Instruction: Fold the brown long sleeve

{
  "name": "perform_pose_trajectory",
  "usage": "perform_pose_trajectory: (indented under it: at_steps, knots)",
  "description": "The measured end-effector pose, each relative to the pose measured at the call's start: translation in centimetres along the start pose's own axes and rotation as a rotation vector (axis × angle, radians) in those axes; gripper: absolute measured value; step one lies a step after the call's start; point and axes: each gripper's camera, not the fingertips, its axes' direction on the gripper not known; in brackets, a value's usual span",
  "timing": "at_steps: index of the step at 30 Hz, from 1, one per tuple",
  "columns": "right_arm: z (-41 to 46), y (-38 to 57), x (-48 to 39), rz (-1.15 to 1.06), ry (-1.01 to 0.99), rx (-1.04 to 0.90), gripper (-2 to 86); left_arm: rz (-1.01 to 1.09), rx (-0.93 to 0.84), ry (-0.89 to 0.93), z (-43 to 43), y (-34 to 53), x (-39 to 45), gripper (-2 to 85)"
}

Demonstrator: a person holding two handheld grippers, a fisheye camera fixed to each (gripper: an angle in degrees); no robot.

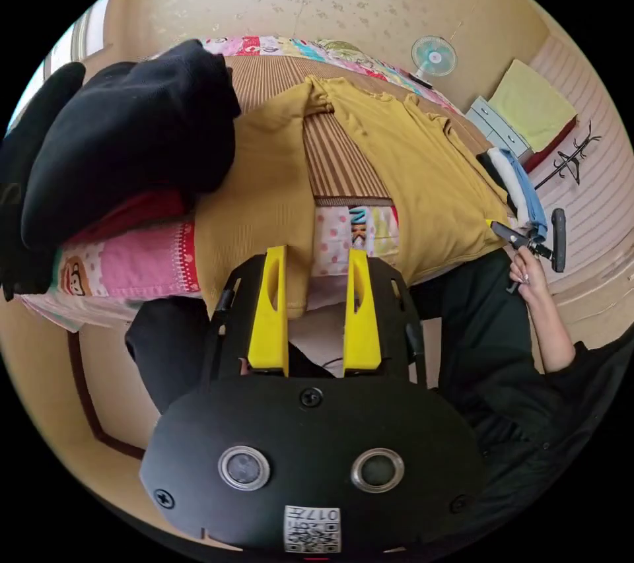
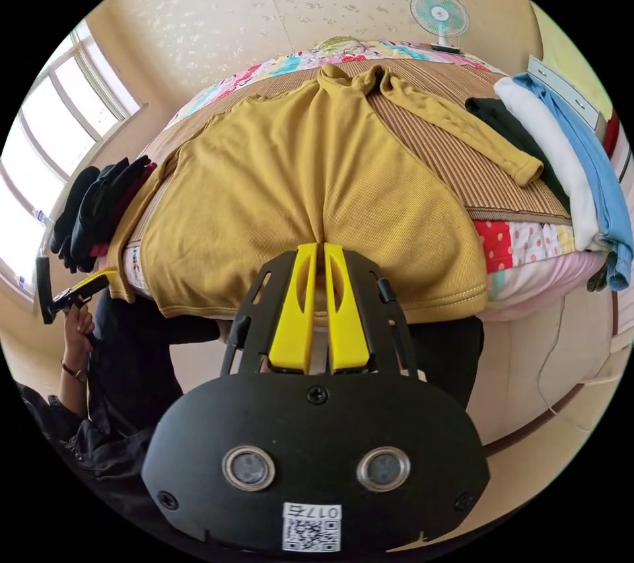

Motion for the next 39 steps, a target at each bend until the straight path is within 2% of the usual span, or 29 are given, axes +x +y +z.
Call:
perform_pose_trajectory:
  at_steps: [3, 6, 9, 11, 14, 16, 18, 23, 25, 28, 30, 31, 34, 36, 38, 39]
  knots:
    - [-0.5, 0.8, -0.7, -0.017, 0.031, -0.003, 2.9, -0.060, -0.030, -0.116, -1.3, -0.4, -1.6, 7.9]
    - [-1.0, 1.8, -1.0, -0.022, 0.032, -0.014, 3.0, -0.075, -0.084, -0.034, -4.6, -0.5, -4.0, 2.3]
    - [-1.6, 2.9, -0.7, -0.015, 0.003, -0.025, 3.1, -0.082, -0.011, 0.321, -10.6, 0.0, -7.9, 0.8]
    - [-2.0, 3.7, -0.3, -0.003, -0.024, -0.016, 3.3, -0.159, 0.156, 0.754, -15.2, 0.5, -13.1, 0.5]
    - [-3.5, 5.0, -0.2, -0.002, -0.084, 0.044, 4.0, -0.166, 0.309, 1.074, -20.1, 0.0, -17.1, 0.2]
    - [-5.6, 5.9, -1.4, -0.058, -0.178, 0.147, 5.2, -0.145, 0.344, 1.107, -23.0, -0.6, -17.9, 0.2]
    - [-9.0, 6.5, -4.4, -0.218, -0.383, 0.297, 8.8, -0.146, 0.332, 1.100, -24.9, -1.2, -18.0, 0.2]
    - [-12.6, 5.1, -13.3, -0.601, -0.785, 0.336, 16.5, -0.179, 0.318, 1.177, -26.3, -2.2, -18.0, 0.5]
    - [-13.2, 4.5, -16.4, -0.666, -0.880, 0.344, 17.5, -0.192, 0.333, 1.204, -26.2, -2.2, -18.5, 0.8]
    - [-13.7, 2.9, -20.8, -0.766, -0.876, 0.342, 13.2, -0.232, 0.367, 1.200, -26.3, -2.1, -19.9, 1.7]
    - [-14.4, 0.3, -23.1, -0.884, -0.825, 0.294, 5.0, -0.248, 0.417, 1.193, -27.1, -1.7, -21.1, 3.4]
    - [-14.8, -0.6, -23.2, -0.895, -0.808, 0.294, 4.7, -0.243, 0.466, 1.185, -28.0, -1.1, -22.0, 4.8]
    - [-16.8, -6.6, -22.7, -0.981, -0.581, 0.323, 3.8, -0.189, 0.547, 1.110, -30.0, 0.9, -23.2, 6.4]
    - [-17.9, -12.4, -20.3, -0.975, -0.416, 0.334, 3.7, -0.174, 0.525, 1.056, -29.7, 1.8, -23.2, 6.4]
    - [-18.3, -16.9, -16.5, -0.899, -0.422, 0.342, 3.7, -0.169, 0.444, 0.985, -27.5, 2.5, -22.2, 6.8]
    - [-18.1, -19.5, -13.2, -0.790, -0.440, 0.348, 3.8, -0.174, 0.417, 0.968, -26.7, 2.6, -21.8, 7.2]
